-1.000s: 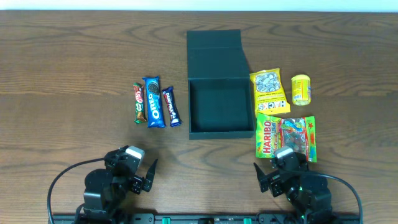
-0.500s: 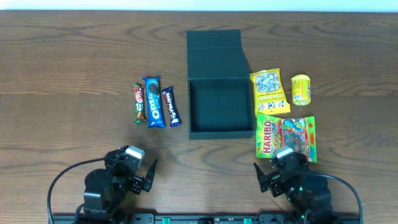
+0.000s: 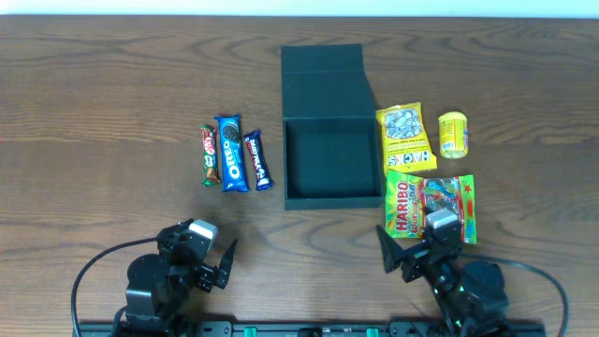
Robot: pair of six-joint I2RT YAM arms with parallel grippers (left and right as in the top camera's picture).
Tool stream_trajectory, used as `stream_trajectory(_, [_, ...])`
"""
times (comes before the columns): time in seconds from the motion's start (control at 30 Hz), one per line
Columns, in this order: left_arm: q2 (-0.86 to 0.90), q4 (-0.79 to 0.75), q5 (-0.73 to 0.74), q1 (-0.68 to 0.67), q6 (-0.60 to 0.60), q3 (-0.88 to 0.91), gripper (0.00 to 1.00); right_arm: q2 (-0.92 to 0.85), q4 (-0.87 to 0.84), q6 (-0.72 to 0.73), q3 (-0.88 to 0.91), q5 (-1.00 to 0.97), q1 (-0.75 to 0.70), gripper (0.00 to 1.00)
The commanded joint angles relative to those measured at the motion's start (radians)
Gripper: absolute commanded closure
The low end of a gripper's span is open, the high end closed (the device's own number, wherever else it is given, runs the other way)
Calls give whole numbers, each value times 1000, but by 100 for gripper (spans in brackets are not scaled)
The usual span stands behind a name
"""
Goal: Pack container
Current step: 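Move the right gripper to the Haribo Worms bag and grasp it, then lift the Haribo bag with the right gripper and drop it into the box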
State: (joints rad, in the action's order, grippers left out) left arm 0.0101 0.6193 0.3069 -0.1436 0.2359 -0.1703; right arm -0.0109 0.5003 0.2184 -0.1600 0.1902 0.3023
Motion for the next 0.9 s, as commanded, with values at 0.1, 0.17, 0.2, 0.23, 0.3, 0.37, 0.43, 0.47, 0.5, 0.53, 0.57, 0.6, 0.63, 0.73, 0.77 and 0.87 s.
stream_trajectory(0.1, [-6,-4,-3,6,-7,10,4,5,-151,435,-4,128,-8,1])
stream_trajectory(0.17, [-6,-4,-3,6,-7,10,5,-11,-196,412,-24,109,-10,1])
stream_trajectory(0.2, [-6,-4,-3,6,-7,10,5,-41,-183,356,-54,87,-11,1])
stream_trajectory(0.23, [-6,-4,-3,6,-7,10,4,-73,-158,311,-85,81,-16,1])
stream_trajectory(0.3, [-6,-4,-3,6,-7,10,5,-189,-50,212,-198,25,-31,1])
stream_trajectory(0.37, [-6,-4,-3,6,-7,10,4,-344,74,142,-337,-69,-45,1])
stream_trajectory(0.43, [-6,-4,-3,6,-7,10,5,-539,203,98,-476,-191,-60,1])
stream_trajectory(0.47, [-6,-4,-3,6,-7,10,5,-645,259,98,-532,-256,-68,1])
stream_trajectory(0.5, [-6,-4,-3,6,-7,10,5,-750,294,98,-574,-299,-82,1])
stream_trajectory(0.53, [-6,-4,-3,6,-7,10,5,-859,307,98,-600,-303,-106,1])
stream_trajectory(0.57, [-6,-4,-3,6,-7,10,5,-985,308,98,-615,-283,-140,1])
stream_trajectory(0.6, [-6,-4,-3,6,-7,10,5,-1058,307,99,-616,-279,-158,1])
stream_trajectory(0.63, [-6,-4,-3,6,-7,10,4,-1152,301,99,-616,-280,-177,1])
stream_trajectory(0.73, [-6,-4,-3,6,-7,10,5,-1320,282,98,-616,-275,-204,1])
stream_trajectory(0.77, [-6,-4,-3,6,-7,10,5,-1374,258,96,-616,-260,-212,1])
stream_trajectory(0.87, [-6,-4,-3,6,-7,10,5,-1458,188,61,-616,-207,-212,1])
